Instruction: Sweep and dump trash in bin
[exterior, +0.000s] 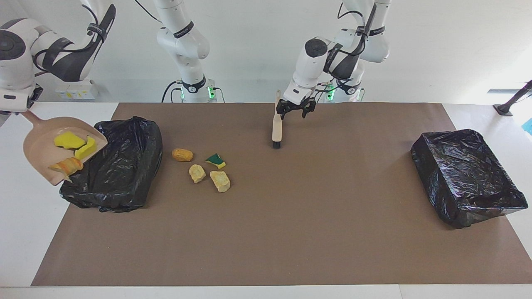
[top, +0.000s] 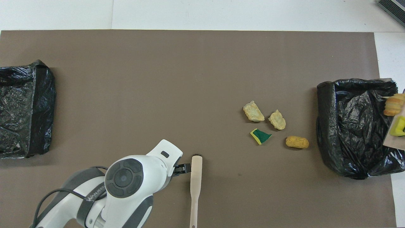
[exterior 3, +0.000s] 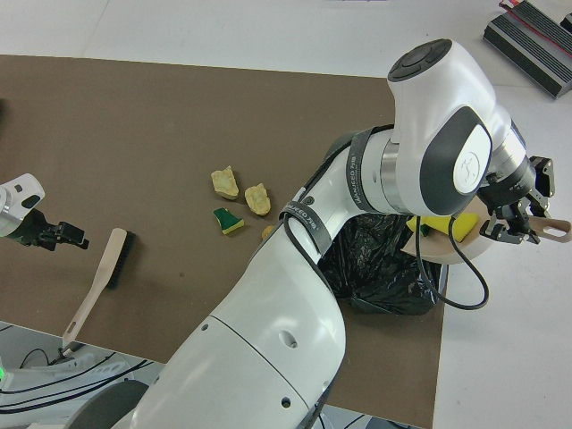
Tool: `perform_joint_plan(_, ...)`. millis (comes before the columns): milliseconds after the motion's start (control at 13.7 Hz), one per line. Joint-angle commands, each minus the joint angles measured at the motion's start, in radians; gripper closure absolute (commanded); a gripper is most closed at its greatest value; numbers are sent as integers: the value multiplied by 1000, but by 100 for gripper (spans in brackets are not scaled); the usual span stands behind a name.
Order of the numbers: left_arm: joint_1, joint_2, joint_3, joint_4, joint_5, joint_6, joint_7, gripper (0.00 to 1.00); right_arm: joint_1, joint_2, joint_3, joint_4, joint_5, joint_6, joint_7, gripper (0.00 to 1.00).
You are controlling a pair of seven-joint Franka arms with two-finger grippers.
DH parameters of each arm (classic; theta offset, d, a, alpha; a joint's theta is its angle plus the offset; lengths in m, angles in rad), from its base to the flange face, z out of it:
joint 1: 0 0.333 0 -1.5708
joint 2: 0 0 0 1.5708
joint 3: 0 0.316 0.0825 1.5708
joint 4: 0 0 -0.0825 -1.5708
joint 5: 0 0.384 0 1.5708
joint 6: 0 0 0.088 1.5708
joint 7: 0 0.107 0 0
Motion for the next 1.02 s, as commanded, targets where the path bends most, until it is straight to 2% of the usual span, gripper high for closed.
perform_joint_plan(0,120,75,-11,122,69,-87,139,0,29,-23,9,-18,-48,-35,5,100)
perform_joint_plan(292,297,170,-9,318,84,-223,372,0,82,-23,10,-18,-151,-72,7,100)
perform_joint_plan(657,464,158,-2,432,119,-315,615,0,139,-22,10,-18,-232,-84,16,100)
perform_joint_plan(949,543,159,1,533,119,-430,686,0,179,-49,12,-3,-235,-150,4,100)
